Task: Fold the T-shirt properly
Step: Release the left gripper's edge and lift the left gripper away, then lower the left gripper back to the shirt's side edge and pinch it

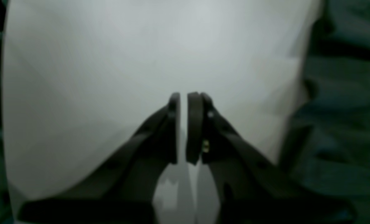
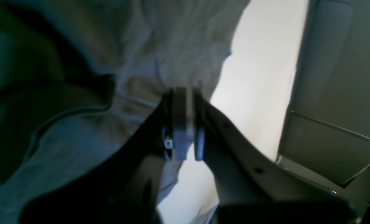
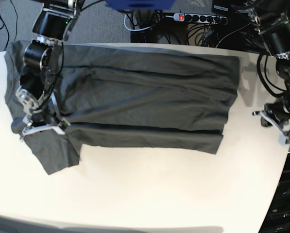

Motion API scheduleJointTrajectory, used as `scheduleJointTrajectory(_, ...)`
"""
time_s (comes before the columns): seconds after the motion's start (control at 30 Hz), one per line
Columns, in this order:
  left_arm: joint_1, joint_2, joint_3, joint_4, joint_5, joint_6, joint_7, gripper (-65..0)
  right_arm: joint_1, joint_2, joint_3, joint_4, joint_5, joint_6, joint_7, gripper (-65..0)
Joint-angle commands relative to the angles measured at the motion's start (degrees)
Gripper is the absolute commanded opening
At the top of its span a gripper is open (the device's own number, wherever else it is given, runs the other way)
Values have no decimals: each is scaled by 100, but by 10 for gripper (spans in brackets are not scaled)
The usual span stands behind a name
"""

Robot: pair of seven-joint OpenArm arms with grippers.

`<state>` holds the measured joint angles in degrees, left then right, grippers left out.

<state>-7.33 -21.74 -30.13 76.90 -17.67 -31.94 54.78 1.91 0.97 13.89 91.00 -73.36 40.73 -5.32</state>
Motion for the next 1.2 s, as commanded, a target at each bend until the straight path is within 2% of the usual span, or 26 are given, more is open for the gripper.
scheduleJointTrajectory(0.0,-97,-99,-16,121,-92,-115,-67,-609,156,48,13,161,9,-73,36,-628)
scheduleJointTrajectory(0.17,-97,-99,-24,279,-145,-379,152,-609,218,48,22,390,18,-73,-8,-628)
scheduleJointTrajectory(0.33,-150,24,-7,288,-119,-379,196,-605,332,-102,48,425,18,-73,-17,-628)
scheduleJointTrajectory(0.53,-414,24,-7,226,-110,-335,205,-601,446,-128,154,346,26,-73,-17,-628)
scheduleJointTrajectory(0.6,-440,24,-7,226,-110,-326,205,-567,429,-128,154,346,26,-73,-17,-628)
scheduleJointTrajectory(0.73,-519,33,2,217,-110,-335,205,-412,244,-137,154,346,26,-73,-17,-628)
scheduleJointTrajectory(0.83,-590,33,318,209,-110,-335,187,-338,165,-181,180,346,26,-73,-17,-628)
scheduleJointTrajectory(0.93,-660,15,635,42,-110,-344,179,-313,182,-401,541,346,44,-73,-17,-628)
scheduleJointTrajectory(1.0,-862,33,793,-213,-101,-353,152,-314,209,-532,787,355,273,-73,9,-628)
scheduleJointTrajectory(1.17,-1302,77,943,-1137,-127,-362,-67,-314,156,-568,936,346,651,-73,-8,-628)
